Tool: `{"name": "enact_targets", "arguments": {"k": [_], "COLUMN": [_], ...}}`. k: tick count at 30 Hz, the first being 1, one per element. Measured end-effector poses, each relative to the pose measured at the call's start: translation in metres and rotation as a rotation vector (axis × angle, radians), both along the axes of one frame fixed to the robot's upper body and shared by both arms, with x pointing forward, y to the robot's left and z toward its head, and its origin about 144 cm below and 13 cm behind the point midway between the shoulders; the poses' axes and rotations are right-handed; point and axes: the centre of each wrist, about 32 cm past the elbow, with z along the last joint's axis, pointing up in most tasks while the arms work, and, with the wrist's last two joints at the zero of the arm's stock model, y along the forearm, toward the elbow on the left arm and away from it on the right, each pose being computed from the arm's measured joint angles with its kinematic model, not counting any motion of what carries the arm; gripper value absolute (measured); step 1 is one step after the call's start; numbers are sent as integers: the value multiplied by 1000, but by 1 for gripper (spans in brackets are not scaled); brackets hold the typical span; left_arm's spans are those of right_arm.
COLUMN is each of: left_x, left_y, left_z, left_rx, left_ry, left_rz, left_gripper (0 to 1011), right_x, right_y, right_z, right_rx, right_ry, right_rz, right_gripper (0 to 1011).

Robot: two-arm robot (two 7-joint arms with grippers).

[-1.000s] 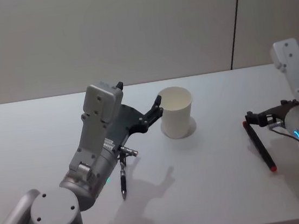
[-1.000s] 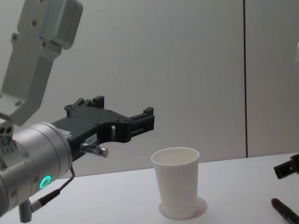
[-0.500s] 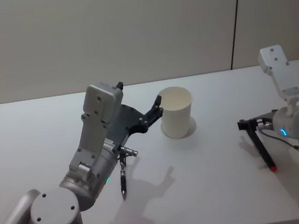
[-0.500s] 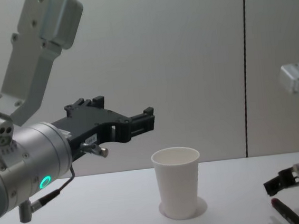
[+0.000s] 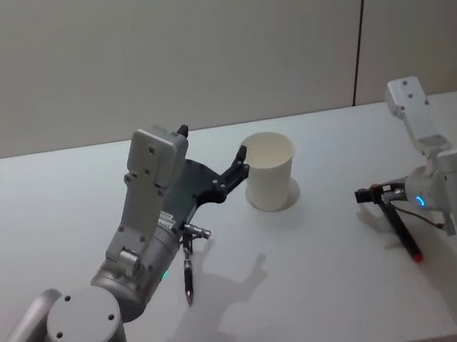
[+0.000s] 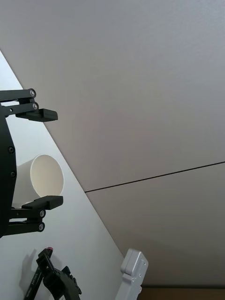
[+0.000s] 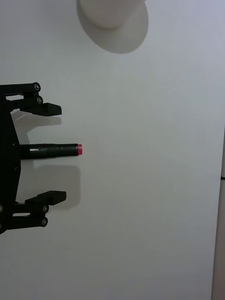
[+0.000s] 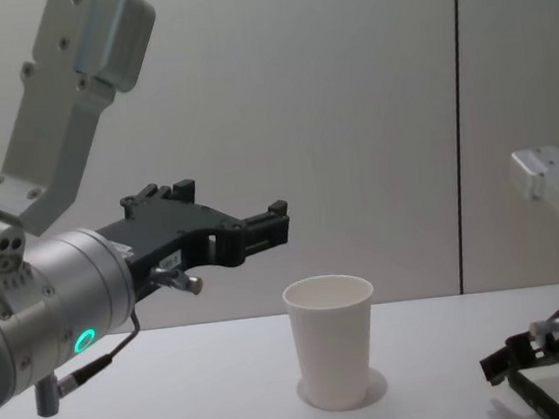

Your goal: Place the pen into the pen holder.

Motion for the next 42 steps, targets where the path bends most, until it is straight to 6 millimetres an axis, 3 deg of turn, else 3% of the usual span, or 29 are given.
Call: {"name": "enact_targets", "arguments": {"k": [16,31,33,42], "left_x": [0,0,0,0], "left_y": [0,0,0,0], "left_z": [0,0,0,0], "left_rx": [0,0,0,0], "left_ry": [0,0,0,0], "left_rz": [0,0,0,0], "left_gripper": [1003,1003,1003,1003], "right_x": [15,22,22,24], "right_y": [0,1,1,1], "right_z": [-9,-16,-16,-19], "right_rx": [34,40,40,42], "right_ry": [25,43,45,53], "right_rz": [-16,-18,-15,-2], "right_gripper": [996,622,494,218]}}
